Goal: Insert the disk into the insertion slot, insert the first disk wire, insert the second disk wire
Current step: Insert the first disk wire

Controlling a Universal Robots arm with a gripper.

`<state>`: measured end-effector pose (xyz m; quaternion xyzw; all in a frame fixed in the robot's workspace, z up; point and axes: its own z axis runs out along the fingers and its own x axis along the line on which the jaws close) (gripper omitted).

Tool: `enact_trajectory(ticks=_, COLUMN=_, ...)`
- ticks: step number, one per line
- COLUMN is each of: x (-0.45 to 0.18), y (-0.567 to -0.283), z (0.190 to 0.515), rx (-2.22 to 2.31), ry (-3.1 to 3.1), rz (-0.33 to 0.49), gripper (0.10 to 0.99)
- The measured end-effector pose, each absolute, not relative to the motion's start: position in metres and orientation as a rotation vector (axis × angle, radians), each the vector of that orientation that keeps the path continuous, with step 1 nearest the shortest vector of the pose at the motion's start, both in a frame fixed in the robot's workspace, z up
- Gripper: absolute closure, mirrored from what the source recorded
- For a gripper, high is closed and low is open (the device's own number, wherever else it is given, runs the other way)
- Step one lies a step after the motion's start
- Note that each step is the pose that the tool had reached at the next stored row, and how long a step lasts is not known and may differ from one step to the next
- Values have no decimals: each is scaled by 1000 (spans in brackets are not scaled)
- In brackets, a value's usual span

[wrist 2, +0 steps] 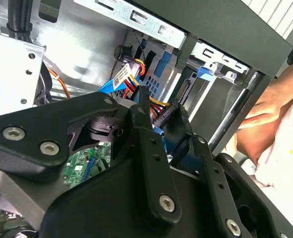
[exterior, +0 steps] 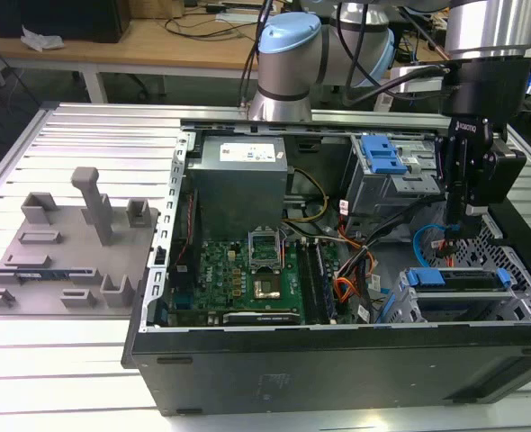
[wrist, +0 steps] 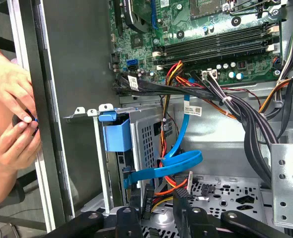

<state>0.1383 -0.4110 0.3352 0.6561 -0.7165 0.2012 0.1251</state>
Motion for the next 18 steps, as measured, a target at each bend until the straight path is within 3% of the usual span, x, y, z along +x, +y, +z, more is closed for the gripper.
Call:
enact_trajectory(ticks=6, x=138, y=-411, z=335, rx=1912, ry=-2088, rz=586, gripper=706)
enact_trajectory(ticks=7, x=138, y=-411, z=334, rx=1912, ry=-2088, rz=586, gripper=784)
enact_trajectory(ticks=18, x=137, y=-411, z=334, rx=1910, ry=-2089, rz=641, gripper=784)
